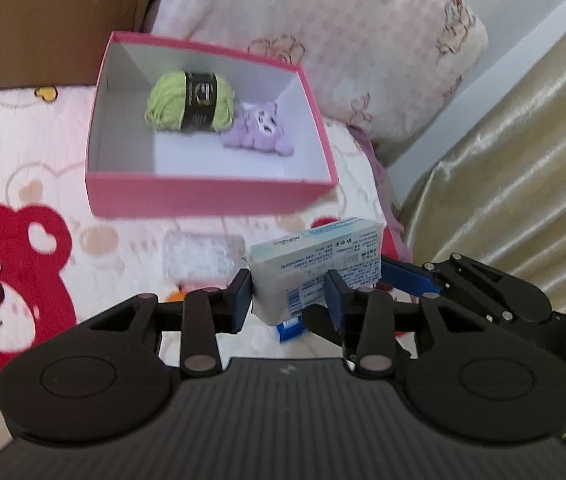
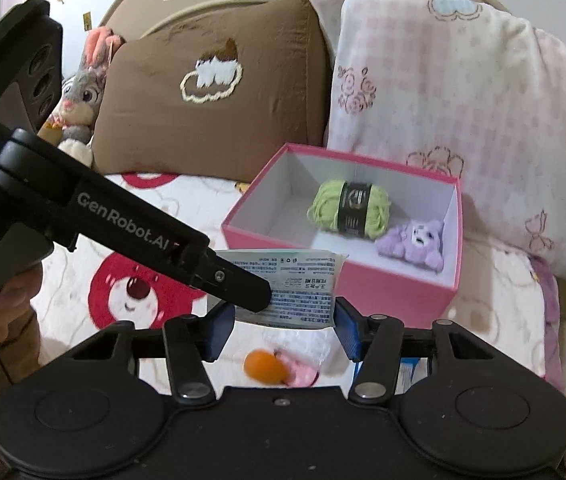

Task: Organize objects
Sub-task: 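Lift the white package with the left gripper and carry it over the box, then lower the white package into the box and open the left gripper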

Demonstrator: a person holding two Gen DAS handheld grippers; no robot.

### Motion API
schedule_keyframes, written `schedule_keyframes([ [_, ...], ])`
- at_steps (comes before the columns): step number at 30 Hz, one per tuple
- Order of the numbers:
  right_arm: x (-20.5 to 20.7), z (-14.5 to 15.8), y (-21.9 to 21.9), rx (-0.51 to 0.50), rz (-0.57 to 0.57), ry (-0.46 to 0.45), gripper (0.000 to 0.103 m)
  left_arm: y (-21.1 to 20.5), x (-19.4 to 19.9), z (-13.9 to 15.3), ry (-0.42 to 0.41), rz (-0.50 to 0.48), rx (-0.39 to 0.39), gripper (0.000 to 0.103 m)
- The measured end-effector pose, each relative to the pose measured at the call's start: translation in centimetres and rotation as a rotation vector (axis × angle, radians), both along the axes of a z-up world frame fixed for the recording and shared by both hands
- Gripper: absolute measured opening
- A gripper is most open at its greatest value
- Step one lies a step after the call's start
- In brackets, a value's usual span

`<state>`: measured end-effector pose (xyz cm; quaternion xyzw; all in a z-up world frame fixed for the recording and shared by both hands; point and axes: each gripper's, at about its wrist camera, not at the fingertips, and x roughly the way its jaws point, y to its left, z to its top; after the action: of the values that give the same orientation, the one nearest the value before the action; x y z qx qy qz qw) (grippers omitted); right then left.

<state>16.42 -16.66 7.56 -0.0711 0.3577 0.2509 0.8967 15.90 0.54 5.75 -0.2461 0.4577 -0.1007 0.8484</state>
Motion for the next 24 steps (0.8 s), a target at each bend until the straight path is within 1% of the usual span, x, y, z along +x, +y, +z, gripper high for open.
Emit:
schedule_keyframes([
  [1,0.7,0.0,0.1,-0.002,0.001,-0.001,0.055,0.2,0.6,0.1,-0.004,0.007,0.006,0.038],
  [5,3.7,-0.3,0.3,0.025,-0.003,0.025,0.053,1.2,3.4,0.2,-0.001,0.036,0.007,0.038],
  [7,5.4,-0.6,0.3,0.039,-0.004,0.044,0.052,1.5,4.8,0.1,-0.001,0.045,0.019,0.038],
  [10,7.7,-1.0,0.5,0.035,0.0,0.065,0.051,2.0,6.7,-0.2,0.011,0.068,0.015,0.038],
  [14,10.2,-1.6,0.8,0.032,-0.001,0.099,0.049,2.9,8.6,-1.0,0.039,0.104,-0.005,0.038],
  [17,11.8,-2.3,1.0,0.048,-0.008,0.134,0.049,3.3,9.6,-1.4,0.053,0.122,0.014,0.037],
  [20,12.9,-3.0,1.2,0.067,-0.04,0.165,0.049,3.4,10.8,-2.0,0.046,0.109,0.047,0.038],
  [22,13.6,-3.6,1.6,0.042,-0.051,0.161,0.049,3.7,11.9,-2.9,0.053,0.103,0.039,0.038],
  [24,14.9,-4.6,1.7,0.061,-0.06,0.182,0.049,4.1,12.8,-3.8,0.059,0.113,0.034,0.038],
])
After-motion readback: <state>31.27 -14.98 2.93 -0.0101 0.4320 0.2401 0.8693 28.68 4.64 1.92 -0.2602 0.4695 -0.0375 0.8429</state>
